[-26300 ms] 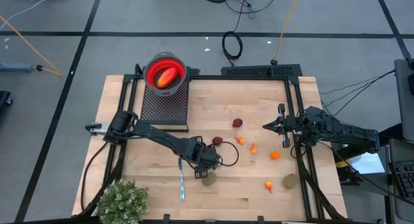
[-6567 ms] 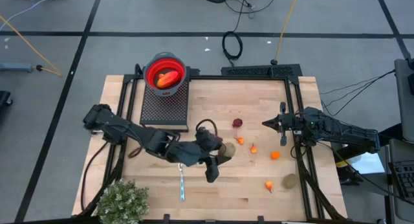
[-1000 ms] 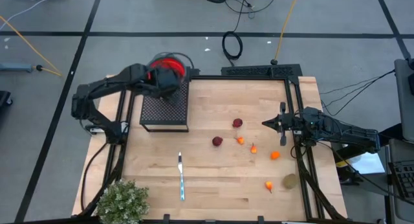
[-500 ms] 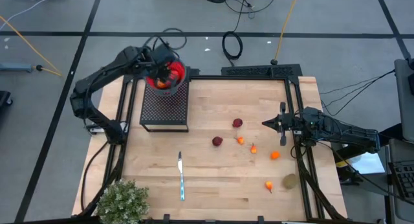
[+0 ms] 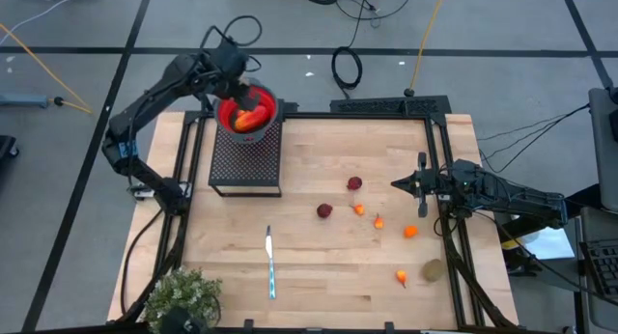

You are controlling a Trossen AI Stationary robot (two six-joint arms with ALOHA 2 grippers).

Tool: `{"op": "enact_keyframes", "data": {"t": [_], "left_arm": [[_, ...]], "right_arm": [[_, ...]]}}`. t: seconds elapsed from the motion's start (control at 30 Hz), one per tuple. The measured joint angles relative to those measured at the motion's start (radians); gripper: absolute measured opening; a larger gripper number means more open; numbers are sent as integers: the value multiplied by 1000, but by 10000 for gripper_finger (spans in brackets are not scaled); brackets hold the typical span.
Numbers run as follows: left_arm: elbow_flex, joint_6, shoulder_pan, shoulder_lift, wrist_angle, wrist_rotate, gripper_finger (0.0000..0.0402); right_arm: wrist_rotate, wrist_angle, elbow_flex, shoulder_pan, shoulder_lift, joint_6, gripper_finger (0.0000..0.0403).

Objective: Pick & Place Fruit
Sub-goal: Put the kiwi into the red strainer bowl on the shelf

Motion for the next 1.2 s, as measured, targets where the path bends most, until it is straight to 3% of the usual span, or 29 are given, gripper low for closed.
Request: {"op": "enact_keyframes", "data": {"t": [0.63, 1.2], "left_arm": [[1, 67, 17, 120, -30, 37, 184], [-33, 16, 29, 125, -141, 53, 184]], "right_arm": [[0, 0, 0, 0, 0, 0, 0], [0, 0, 0, 0, 0, -21, 0]]}}
